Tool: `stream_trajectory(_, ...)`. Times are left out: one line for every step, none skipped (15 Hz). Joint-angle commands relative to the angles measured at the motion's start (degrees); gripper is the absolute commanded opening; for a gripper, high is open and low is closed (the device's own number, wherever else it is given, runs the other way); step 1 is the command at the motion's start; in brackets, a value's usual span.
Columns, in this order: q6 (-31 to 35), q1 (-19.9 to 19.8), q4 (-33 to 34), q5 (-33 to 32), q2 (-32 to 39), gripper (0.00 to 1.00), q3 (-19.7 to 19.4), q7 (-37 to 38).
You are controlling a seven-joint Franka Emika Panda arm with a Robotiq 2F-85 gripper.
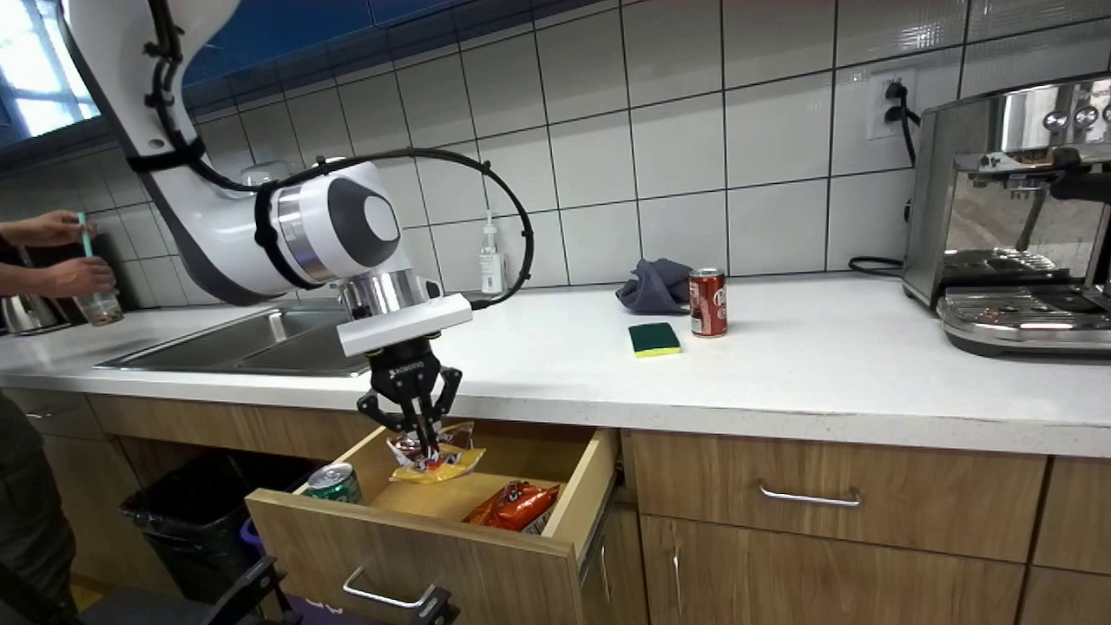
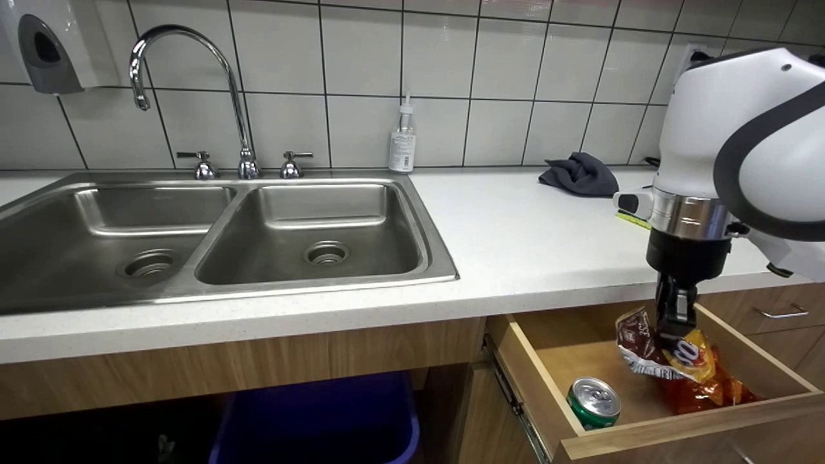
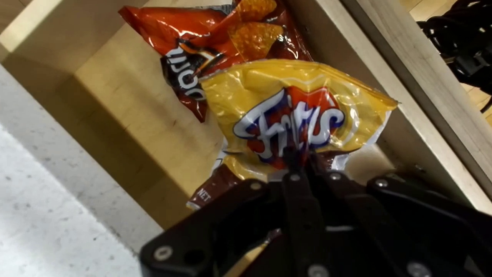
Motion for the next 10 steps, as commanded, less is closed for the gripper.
stream_trajectory(-2.45,0.58,2.08,-2.19,1.07,0.40,-0.27,2.49)
stream_trajectory(-2.61,0.55,2.25,-2.19,1.19,0.47,-0.25,2.48)
stream_trajectory(-2.77,0.51,2.38,-2.18,1.27,0.55,-0.25,2.46)
stream_trajectory(-3.01,0.41,2.47,-2.02,1.23,0.62,-0.21,2.28)
stream_trajectory(-3.15,0.31,2.46,-1.84,1.09,0.70,-0.18,2.12)
stream_trajectory(-3.33,0.21,2.45,-1.61,0.90,0.77,-0.13,1.92)
stream_trajectory(-3.68,0.11,2.43,-1.40,0.64,0.85,-0.08,1.72)
stream_trajectory(-4.09,0.05,2.37,-1.30,0.18,0.92,-0.12,1.75)
stream_trajectory(-4.44,0.02,2.34,-1.28,-0.16,0.98,-0.17,1.82)
stream_trajectory(-4.76,-0.04,2.24,-1.08,-0.70,1.00,-0.24,2.11)
